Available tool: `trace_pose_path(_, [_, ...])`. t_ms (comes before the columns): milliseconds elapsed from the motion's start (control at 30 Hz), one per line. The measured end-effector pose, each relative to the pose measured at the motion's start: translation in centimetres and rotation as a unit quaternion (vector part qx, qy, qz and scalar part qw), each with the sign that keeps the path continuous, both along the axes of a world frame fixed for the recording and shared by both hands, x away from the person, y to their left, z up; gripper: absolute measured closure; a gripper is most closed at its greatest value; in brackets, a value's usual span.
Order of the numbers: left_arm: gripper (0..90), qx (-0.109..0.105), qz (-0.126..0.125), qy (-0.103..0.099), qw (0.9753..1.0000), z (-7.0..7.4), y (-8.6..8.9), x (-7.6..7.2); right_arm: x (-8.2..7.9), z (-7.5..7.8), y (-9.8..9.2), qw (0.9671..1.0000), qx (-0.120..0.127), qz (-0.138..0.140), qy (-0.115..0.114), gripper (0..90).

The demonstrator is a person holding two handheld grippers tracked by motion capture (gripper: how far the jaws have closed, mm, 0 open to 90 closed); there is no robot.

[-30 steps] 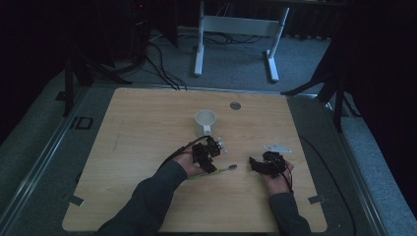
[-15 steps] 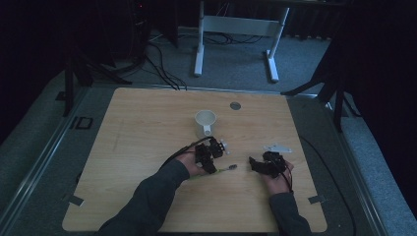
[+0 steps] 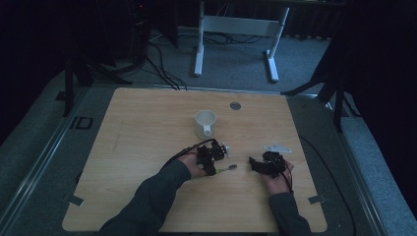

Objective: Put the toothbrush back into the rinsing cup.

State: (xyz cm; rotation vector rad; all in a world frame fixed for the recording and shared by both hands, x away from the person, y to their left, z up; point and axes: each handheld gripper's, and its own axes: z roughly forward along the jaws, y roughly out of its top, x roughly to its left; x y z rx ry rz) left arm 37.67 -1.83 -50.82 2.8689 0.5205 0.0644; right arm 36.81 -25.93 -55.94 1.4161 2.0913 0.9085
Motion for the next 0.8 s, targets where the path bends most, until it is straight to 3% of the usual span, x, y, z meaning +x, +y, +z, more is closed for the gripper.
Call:
trace_pose_path(300, [69.2, 0.020, -0.009, -0.004, 0.9997, -0.2, -0.6, 0.0, 0.0, 0.0, 0.0, 1.0000, 0.000, 0.000, 0.000, 24.7])
trace_pose_path(800, [74.6, 0.033, -0.010, -0.001, 0.9994, -0.8, -1.2, 0.2, 0.0, 0.0, 0.0, 1.0000, 0.000, 0.001, 0.000, 24.7])
